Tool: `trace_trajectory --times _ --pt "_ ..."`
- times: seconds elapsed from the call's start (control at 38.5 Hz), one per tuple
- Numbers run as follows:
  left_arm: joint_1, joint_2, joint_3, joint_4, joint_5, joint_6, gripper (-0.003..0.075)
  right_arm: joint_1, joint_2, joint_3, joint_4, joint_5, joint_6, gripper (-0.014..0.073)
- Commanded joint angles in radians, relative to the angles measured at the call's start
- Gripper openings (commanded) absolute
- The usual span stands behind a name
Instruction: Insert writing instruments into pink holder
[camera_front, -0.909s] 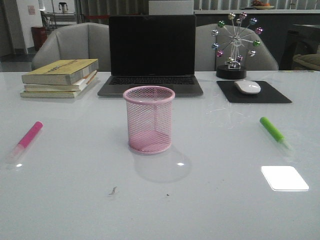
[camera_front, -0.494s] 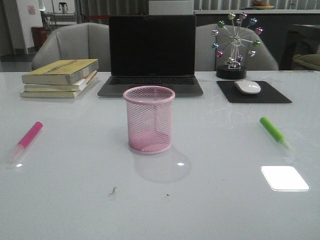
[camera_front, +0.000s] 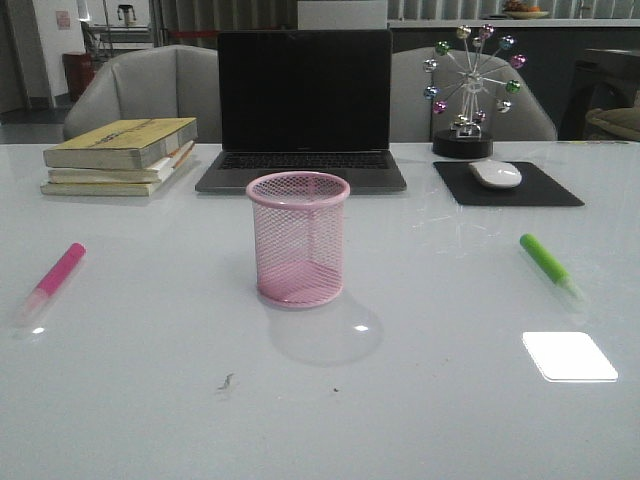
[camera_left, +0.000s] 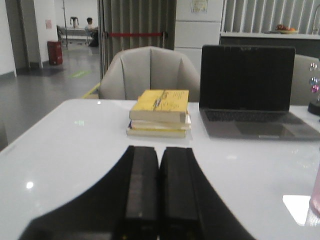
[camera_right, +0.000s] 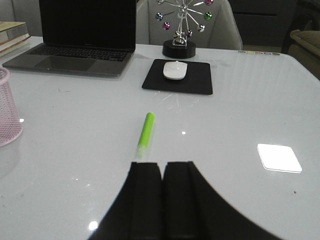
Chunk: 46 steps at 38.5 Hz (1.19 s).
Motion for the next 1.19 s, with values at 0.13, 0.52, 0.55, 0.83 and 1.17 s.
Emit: trace_trajectory --times 0.13,0.52,0.55,0.83,1.17 --pt "-0.006 -0.022 -0.004 -0.011 -0.465 -0.006 0.0092 0.001 0.007 0.0 -0.004 -0.34 -0.005 0.0055" --pt "-0.006 0.001 -0.326 0.02 -0.2 -0.01 0.0092 0.001 0.039 -0.319 -0.055 -0.41 0.098 0.0058" --pt "-0.006 0.015 -0.35 0.038 -0.178 -0.01 0.0092 0.001 0.053 -0.353 -0.071 -0.346 0.098 0.0058" --pt "-0.006 0.238 -0.454 0.066 -0.046 -0.01 0.0094 0.001 0.223 -0.476 -0.171 -0.021 0.097 0.0059" --pt "-0.006 0.67 -0.531 0.066 -0.022 -0.01 0.0094 0.001 0.511 -0.476 -0.171 -0.003 0.097 0.0059"
